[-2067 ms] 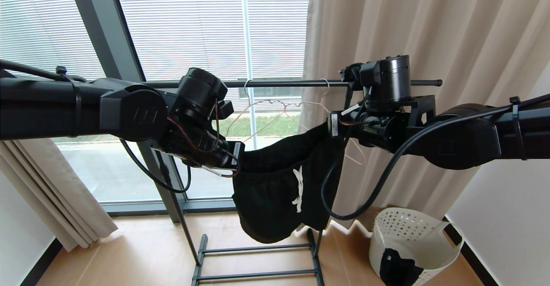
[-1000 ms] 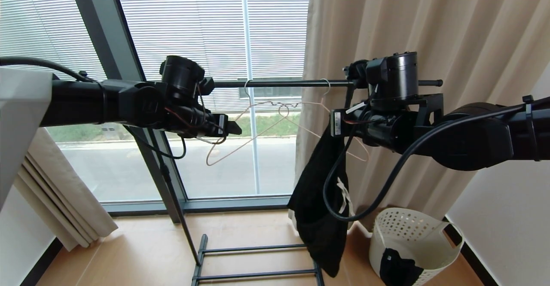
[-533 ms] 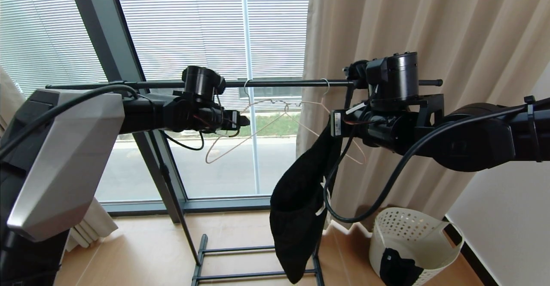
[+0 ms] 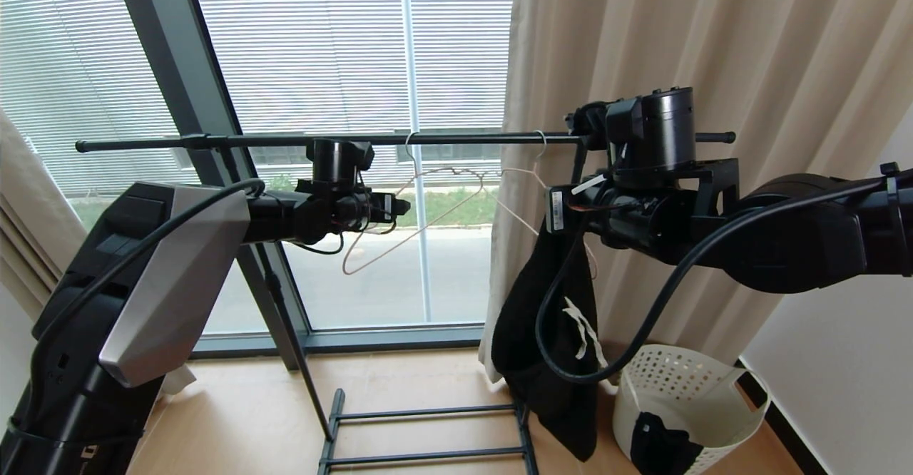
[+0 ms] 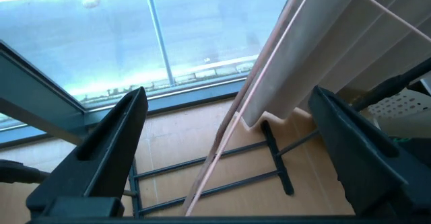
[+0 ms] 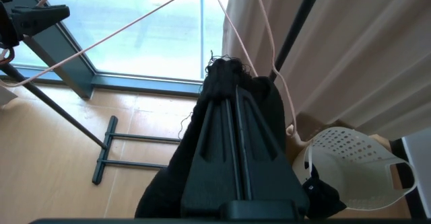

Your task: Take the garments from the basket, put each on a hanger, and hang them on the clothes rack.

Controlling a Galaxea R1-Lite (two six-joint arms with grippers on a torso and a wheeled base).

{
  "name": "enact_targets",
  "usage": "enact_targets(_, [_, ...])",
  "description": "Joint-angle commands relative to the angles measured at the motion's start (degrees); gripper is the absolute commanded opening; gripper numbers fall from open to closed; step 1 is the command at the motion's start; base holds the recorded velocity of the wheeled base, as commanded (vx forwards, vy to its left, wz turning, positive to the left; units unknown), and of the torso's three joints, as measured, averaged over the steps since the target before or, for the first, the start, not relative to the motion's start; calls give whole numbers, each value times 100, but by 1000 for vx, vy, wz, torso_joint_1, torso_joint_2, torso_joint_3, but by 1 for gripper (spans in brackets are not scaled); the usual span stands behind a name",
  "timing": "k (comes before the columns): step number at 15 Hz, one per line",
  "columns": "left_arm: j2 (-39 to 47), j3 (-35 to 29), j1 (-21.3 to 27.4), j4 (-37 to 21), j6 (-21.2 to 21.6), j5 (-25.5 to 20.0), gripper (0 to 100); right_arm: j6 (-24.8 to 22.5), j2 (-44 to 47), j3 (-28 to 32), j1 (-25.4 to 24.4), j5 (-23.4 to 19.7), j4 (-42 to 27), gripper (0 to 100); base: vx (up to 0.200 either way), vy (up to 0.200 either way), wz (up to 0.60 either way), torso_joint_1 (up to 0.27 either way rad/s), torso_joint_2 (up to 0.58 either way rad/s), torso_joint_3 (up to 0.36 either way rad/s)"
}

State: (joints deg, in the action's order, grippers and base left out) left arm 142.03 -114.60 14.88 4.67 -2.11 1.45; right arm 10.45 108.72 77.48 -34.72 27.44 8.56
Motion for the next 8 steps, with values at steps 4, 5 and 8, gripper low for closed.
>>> enact_targets(4, [211,1,-12,201,0,-4,100,1,-8,-5,0,-2,6,0,0,0,0,0,0,0])
enact_targets(5, [246,1,-12,210,9,-4,100,1,-8,-5,0,-2,6,0,0,0,0,0,0,0])
enact_targets(8, [325,1,-12,210,9,-4,100,1,-17,-5,0,-2,6,0,0,0,0,0,0,0])
